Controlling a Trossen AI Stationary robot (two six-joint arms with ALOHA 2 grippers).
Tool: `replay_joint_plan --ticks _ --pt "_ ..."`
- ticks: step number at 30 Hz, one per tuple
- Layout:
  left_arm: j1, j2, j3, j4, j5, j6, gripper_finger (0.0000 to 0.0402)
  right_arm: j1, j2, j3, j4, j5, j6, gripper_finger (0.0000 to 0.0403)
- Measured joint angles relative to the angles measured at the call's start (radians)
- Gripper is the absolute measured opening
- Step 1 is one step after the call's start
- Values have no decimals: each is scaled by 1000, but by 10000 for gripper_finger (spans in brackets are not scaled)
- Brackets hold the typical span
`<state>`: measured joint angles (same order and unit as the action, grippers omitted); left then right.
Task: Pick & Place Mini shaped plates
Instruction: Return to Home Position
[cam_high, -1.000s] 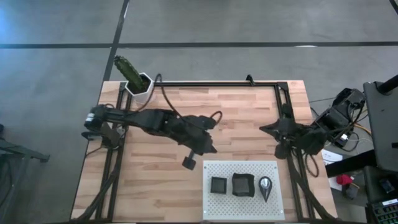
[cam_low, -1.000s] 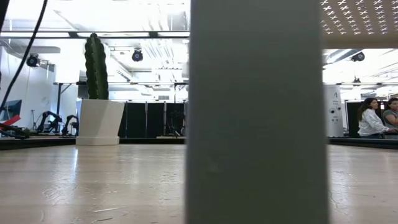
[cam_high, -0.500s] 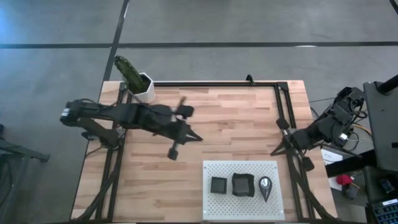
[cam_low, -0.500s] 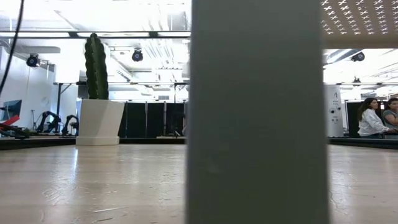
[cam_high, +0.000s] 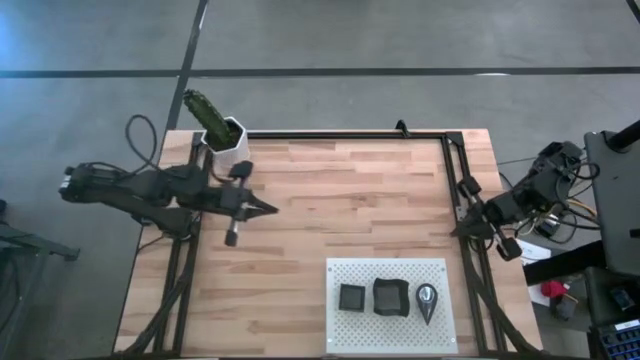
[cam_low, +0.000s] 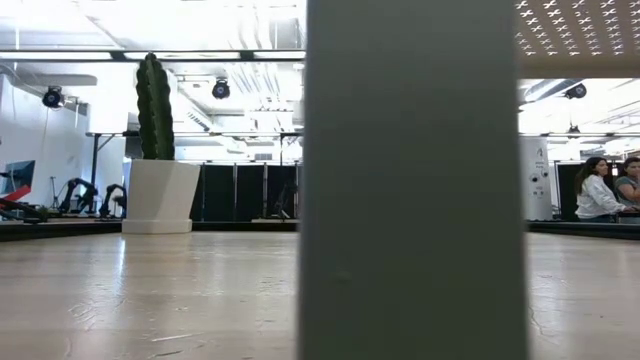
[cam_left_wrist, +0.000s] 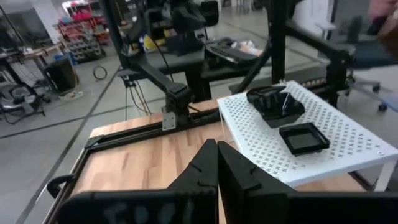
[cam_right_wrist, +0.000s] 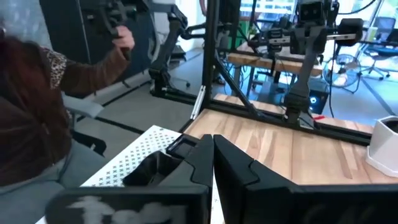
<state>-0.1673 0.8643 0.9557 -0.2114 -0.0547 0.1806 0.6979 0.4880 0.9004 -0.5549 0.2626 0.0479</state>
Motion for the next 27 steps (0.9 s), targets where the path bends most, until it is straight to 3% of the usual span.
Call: replay_joint_plan --ticks 8,27 --pt "0 -195 -147 37 -27 -27 0 0 -155 -104 56 0 -18 8" --pt "0 -563 -328 37 -35 -26 0 0 -487 -253 68 6 -14 8"
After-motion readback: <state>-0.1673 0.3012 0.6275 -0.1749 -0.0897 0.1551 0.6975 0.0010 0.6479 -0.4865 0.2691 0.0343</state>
